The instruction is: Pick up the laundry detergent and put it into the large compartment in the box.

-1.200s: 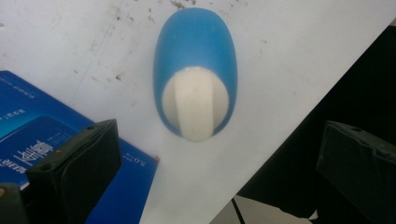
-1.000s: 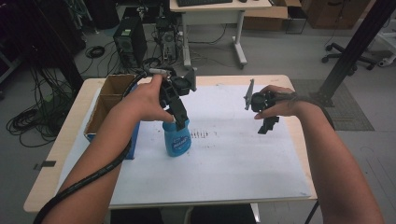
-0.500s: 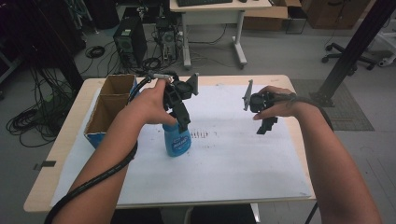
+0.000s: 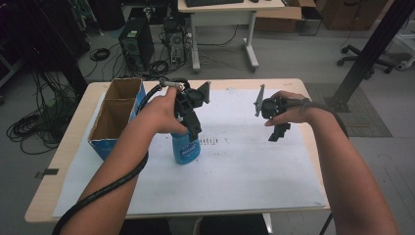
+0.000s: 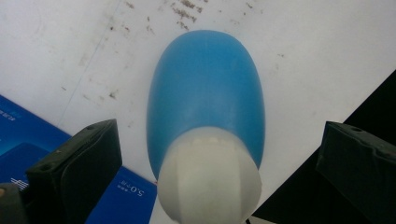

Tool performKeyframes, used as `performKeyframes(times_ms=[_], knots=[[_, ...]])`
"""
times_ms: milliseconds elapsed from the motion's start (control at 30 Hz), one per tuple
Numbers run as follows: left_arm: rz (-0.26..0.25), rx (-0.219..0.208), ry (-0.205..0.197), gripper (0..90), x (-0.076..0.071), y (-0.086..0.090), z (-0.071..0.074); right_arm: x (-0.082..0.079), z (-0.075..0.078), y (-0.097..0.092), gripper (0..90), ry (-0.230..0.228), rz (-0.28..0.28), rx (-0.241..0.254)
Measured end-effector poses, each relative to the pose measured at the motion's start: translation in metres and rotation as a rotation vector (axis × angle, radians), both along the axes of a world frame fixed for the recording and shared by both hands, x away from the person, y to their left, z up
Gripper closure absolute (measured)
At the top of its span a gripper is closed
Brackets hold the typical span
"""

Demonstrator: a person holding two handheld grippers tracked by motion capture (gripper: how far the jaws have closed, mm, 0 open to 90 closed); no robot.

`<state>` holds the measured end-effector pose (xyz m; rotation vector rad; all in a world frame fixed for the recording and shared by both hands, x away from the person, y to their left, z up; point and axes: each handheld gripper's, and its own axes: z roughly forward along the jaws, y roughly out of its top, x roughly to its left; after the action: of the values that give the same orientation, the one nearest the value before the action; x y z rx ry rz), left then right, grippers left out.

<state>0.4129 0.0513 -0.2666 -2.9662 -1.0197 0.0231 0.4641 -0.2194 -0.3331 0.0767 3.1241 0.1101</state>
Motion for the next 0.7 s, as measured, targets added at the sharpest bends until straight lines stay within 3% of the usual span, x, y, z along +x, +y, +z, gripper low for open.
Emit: performKeyframes(times_ms=[700], knots=[[0.018,0.037,-0.028,0.3,0.000,-0.002,-0.017,0.000,-0.002,0.000,5.5,-0.002,-0.003,0.003]])
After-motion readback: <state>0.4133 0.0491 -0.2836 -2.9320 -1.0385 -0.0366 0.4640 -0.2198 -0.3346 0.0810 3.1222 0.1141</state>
